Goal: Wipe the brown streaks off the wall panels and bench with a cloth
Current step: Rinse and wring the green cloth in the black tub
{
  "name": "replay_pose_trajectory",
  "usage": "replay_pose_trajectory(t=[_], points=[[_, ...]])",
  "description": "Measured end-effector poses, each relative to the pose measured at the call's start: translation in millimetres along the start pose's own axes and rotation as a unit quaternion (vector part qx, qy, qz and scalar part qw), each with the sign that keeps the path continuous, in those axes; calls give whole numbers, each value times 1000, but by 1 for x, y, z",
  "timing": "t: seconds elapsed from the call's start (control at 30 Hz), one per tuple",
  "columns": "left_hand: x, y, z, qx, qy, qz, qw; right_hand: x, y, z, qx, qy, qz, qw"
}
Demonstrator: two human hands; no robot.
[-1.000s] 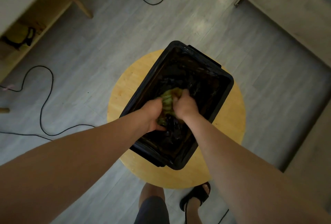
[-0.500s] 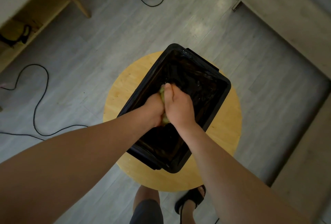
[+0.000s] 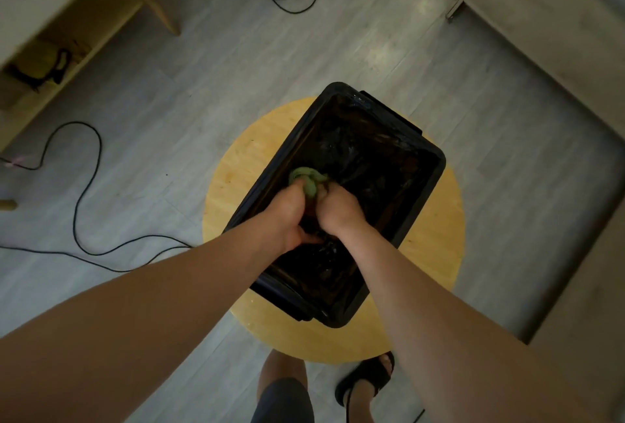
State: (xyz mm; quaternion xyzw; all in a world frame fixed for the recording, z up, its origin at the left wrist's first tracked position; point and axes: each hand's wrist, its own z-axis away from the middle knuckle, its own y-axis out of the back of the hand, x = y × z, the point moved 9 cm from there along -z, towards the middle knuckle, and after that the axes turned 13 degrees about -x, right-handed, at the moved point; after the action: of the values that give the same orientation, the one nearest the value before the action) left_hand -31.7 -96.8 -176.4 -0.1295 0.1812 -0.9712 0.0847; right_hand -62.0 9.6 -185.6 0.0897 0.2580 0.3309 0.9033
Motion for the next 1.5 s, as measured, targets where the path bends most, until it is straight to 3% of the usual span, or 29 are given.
replay_pose_trajectory(t=[0.1, 0.27, 0.43, 0.53, 0.63, 0.73, 0.8, 0.87, 1.0, 1.1, 1.3, 1.5], points=[[8, -4, -3, -8, -12, 40, 999, -16, -2, 29, 24, 75, -43, 996], [18, -13, -9, -58, -42, -23, 997, -34, 19, 61, 116, 165, -8, 979], [21, -22, -2, -59, -61, -60, 995, -30, 31, 34, 181, 174, 97, 963], [28, -14, -1, -49, -76, -69, 994, -18, 54, 6, 212, 73, 130, 966], [22, -1, 3, -33, -26, -127, 991, 5, 63, -9, 211, -33, 50, 976], [16, -1, 7, -41, 14, -130, 991, 17, 27, -16, 96, -61, 2, 994], [14, -5, 6, -36, 10, -109, 993, 12, 8, -8, 3, -38, 40, 998], [15, -6, 5, -16, -6, -86, 996, -1, 5, 8, -18, 39, 21, 999], [18, -7, 6, -1, -28, -40, 999, -19, 11, 52, 25, 143, -91, 985], [16, -17, 9, -36, -37, -47, 998, -24, 19, 70, 56, 182, -125, 974], [0, -29, 22, -24, -3, -140, 990, -2, 44, 66, 97, 136, -218, 961], [-5, -36, 26, -42, -48, -9, 998, 5, 36, 77, 142, 137, -347, 917]])
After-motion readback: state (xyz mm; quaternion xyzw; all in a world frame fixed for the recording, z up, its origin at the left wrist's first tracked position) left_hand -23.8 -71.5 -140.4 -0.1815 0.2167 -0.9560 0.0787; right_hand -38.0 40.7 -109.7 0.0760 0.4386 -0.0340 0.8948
